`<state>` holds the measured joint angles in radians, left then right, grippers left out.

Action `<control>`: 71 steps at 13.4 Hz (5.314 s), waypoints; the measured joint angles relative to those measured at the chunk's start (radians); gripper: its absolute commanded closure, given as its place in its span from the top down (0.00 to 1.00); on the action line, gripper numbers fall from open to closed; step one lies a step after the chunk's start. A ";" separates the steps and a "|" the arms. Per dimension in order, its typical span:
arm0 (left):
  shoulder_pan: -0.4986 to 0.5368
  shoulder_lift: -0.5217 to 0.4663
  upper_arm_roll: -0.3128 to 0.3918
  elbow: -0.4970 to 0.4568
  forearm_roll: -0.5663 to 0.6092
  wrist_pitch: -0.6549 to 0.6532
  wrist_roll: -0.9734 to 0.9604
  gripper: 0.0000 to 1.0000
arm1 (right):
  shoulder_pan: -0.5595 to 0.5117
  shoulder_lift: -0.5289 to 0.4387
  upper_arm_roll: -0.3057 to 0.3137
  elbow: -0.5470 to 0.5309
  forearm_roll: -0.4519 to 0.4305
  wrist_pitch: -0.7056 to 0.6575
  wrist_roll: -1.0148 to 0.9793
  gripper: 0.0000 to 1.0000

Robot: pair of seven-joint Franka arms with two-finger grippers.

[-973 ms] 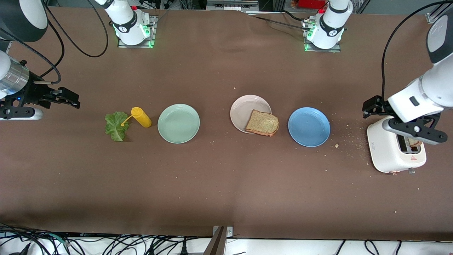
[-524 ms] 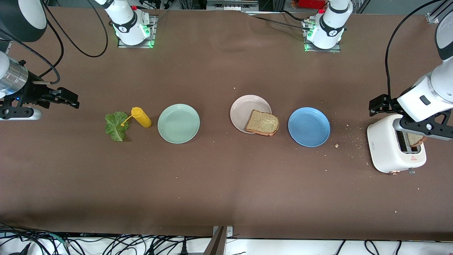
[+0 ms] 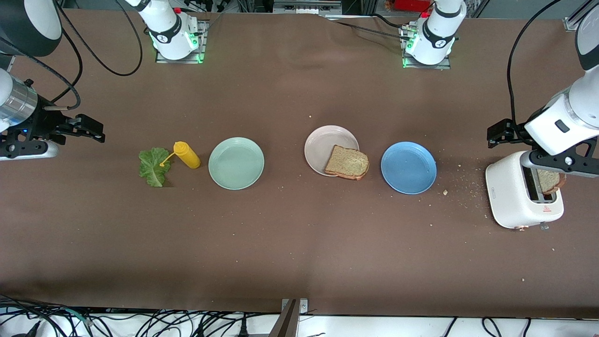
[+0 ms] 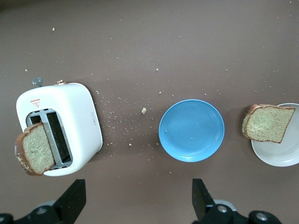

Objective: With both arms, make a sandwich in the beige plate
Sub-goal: 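Reach the right gripper toward the yellow sauce bottle, then grasp the yellow sauce bottle with the right gripper and lift it, then carry the sauce bottle with the right gripper over the bread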

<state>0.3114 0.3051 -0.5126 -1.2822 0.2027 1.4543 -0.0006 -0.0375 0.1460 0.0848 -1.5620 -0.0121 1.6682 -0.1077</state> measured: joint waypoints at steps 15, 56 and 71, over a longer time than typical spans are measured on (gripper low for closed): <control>0.005 0.000 0.002 0.000 0.000 -0.002 0.000 1.00 | -0.280 0.391 -0.065 -0.005 0.775 -0.214 -1.685 1.00; 0.005 0.000 0.001 0.000 0.000 -0.014 0.000 1.00 | -0.182 0.742 -0.046 -0.125 1.027 -0.196 -2.288 0.00; 0.005 0.000 0.001 0.000 0.000 -0.017 0.000 1.00 | 0.243 0.548 -0.033 0.396 0.597 -0.250 -1.125 0.00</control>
<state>0.3161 0.3051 -0.5115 -1.2822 0.2027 1.4376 -0.0009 0.2054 0.6940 0.0522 -1.1662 0.5853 1.4182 -1.2324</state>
